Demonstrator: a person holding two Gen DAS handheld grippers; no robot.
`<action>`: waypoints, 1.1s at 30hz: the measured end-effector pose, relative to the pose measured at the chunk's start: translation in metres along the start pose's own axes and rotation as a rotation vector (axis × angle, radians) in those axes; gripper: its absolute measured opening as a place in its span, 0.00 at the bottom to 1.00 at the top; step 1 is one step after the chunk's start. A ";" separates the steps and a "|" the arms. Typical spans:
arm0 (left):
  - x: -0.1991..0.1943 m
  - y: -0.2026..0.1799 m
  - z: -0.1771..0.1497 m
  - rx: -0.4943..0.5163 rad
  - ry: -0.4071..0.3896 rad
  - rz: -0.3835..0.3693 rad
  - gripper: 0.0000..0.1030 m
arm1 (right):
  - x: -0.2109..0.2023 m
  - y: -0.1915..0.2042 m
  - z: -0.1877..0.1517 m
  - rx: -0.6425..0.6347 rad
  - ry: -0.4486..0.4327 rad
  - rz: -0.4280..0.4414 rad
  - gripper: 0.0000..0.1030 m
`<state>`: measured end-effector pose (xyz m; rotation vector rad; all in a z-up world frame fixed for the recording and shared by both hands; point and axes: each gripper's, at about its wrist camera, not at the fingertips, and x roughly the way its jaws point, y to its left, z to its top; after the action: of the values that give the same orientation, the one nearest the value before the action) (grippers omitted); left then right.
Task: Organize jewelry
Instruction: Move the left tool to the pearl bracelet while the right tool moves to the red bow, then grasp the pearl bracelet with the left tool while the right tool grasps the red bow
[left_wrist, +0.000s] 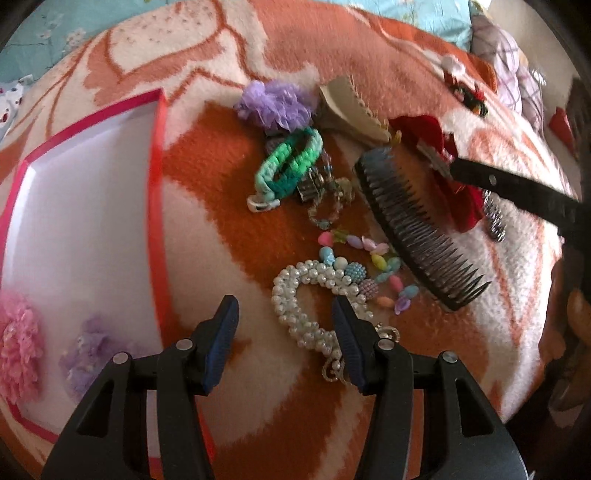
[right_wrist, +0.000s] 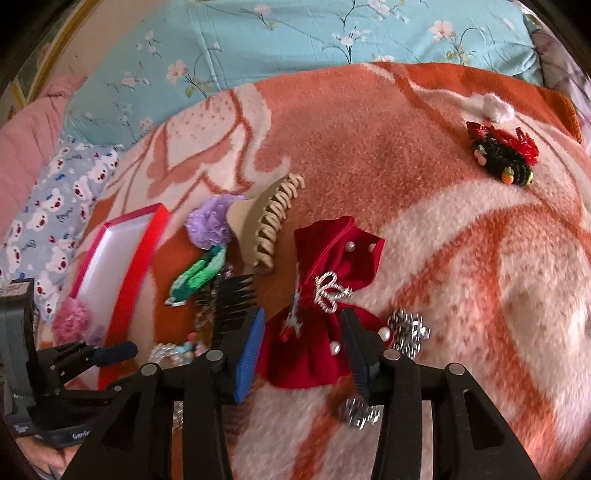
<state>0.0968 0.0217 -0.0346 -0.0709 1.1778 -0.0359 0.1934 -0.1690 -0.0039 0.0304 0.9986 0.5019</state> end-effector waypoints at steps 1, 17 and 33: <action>0.003 -0.002 0.001 0.007 0.003 0.005 0.50 | 0.005 -0.002 0.002 -0.001 0.009 -0.006 0.43; -0.007 -0.009 0.000 0.086 -0.075 -0.032 0.09 | 0.021 -0.014 0.004 0.022 0.014 -0.004 0.37; -0.079 0.019 0.002 -0.016 -0.230 -0.152 0.09 | -0.030 0.010 0.004 0.019 -0.087 0.059 0.36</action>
<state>0.0683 0.0458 0.0373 -0.1745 0.9415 -0.1486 0.1799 -0.1719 0.0250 0.0980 0.9195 0.5411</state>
